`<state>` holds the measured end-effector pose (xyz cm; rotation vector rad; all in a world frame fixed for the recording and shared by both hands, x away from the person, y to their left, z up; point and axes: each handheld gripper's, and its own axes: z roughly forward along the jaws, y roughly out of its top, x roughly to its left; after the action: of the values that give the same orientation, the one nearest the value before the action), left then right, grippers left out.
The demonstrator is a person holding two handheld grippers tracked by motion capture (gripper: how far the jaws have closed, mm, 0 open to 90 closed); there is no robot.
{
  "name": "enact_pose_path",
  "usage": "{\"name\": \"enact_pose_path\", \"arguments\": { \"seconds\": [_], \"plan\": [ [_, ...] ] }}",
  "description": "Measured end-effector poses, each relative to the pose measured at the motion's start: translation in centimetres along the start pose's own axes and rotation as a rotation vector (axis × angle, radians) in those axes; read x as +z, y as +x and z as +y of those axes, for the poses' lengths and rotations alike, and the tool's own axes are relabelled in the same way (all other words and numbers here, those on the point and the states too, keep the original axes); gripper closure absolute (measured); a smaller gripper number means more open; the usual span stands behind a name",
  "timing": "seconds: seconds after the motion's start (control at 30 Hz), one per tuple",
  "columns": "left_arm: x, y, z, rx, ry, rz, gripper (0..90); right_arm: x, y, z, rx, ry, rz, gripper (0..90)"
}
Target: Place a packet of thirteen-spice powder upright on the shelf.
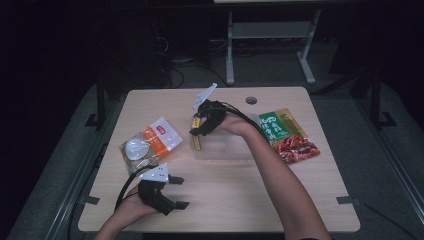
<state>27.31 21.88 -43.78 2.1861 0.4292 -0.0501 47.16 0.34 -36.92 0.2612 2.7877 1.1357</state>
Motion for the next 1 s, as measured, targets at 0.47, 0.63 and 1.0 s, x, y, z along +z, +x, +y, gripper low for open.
{"name": "enact_pose_path", "arguments": {
  "seconds": [0.47,0.63,1.0],
  "plan": [
    [-0.1,0.2,-0.1,-0.010,0.001,0.015,14.6,-2.8,0.5,-0.2,0.038,-0.065,-0.032,17.0],
    [-0.1,0.2,-0.2,-0.017,0.007,0.025,14.7,-4.6,1.2,-0.9,0.054,-0.079,-0.054,16.2],
    [0.0,0.4,-0.3,-0.030,0.016,0.038,14.6,-7.4,3.1,-3.7,0.104,-0.091,-0.099,16.7]
  ]
}}
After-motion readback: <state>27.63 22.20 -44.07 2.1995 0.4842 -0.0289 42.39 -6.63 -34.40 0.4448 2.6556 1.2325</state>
